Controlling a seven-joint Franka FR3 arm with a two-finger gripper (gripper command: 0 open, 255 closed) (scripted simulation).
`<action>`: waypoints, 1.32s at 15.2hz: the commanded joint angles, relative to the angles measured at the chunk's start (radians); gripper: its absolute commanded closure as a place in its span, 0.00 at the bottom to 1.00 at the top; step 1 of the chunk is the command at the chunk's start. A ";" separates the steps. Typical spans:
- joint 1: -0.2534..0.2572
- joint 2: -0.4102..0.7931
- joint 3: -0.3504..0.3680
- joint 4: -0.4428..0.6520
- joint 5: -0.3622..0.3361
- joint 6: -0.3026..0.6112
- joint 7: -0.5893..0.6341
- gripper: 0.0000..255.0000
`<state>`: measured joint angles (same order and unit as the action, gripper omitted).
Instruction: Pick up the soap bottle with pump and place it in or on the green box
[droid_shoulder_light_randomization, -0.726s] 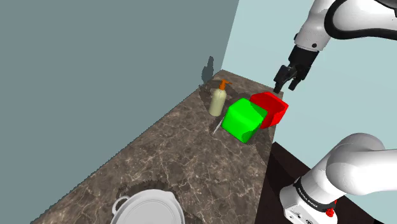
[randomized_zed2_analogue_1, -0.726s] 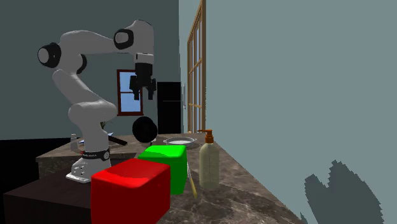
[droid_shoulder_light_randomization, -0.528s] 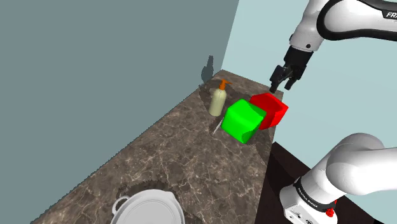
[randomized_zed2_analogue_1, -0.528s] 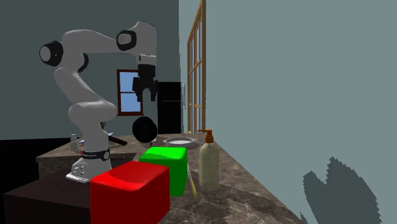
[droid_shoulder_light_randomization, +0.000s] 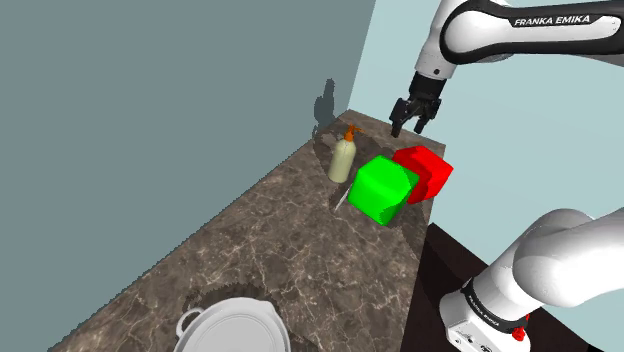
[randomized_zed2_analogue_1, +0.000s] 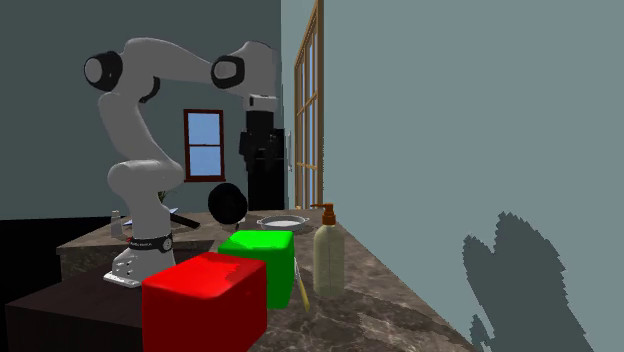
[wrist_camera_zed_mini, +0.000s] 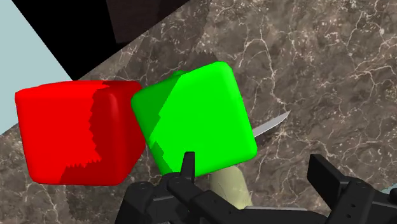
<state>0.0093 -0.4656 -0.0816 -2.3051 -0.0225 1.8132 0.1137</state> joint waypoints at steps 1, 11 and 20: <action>0.002 0.087 -0.007 0.038 0.004 0.051 -0.007 0.00; 0.007 0.483 -0.023 0.337 0.043 0.155 -0.037 0.00; 0.003 0.650 -0.023 0.439 0.065 0.222 -0.050 0.00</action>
<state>0.0119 0.1775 -0.1050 -1.8625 0.0413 2.0240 0.0639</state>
